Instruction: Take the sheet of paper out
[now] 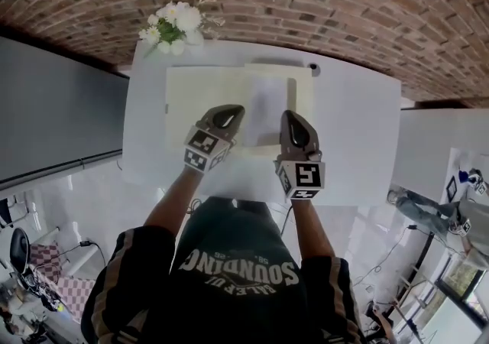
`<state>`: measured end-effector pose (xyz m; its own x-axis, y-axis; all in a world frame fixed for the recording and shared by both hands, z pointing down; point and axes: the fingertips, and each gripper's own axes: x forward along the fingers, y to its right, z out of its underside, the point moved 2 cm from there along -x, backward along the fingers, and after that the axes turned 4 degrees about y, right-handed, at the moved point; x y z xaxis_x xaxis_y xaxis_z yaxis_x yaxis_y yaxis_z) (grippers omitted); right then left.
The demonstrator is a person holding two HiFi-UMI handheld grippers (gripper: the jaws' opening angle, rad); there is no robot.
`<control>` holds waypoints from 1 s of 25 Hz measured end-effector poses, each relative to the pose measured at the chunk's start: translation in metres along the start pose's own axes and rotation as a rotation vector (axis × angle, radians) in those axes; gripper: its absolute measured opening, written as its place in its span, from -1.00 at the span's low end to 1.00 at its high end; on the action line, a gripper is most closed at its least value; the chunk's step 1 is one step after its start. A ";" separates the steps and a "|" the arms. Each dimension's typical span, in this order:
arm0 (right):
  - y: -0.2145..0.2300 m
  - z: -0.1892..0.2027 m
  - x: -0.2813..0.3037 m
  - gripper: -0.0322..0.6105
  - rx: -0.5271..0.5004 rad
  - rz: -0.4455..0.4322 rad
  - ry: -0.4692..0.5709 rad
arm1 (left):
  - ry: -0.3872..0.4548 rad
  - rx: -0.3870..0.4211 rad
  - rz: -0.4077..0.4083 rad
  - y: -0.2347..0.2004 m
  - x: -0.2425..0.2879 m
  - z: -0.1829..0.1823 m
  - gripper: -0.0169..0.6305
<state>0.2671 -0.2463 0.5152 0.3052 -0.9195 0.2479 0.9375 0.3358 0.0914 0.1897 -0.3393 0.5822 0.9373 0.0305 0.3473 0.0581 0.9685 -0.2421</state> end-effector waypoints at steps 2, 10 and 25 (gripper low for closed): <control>0.002 0.004 0.001 -0.90 0.007 0.004 -0.009 | -0.017 -0.010 0.013 0.001 0.007 0.007 -0.91; 0.007 0.016 0.006 -0.90 0.022 -0.003 -0.035 | -0.077 -0.041 -0.018 -0.004 0.025 0.027 -0.91; 0.021 0.040 0.011 -0.90 0.055 -0.006 -0.079 | -0.260 -0.253 -0.104 -0.030 0.075 0.095 -0.59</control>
<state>0.2831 -0.2414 0.5583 0.2837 -0.9030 0.3227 0.9279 0.3435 0.1453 0.2259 -0.3425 0.7012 0.8049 0.0282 0.5927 0.2624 0.8790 -0.3981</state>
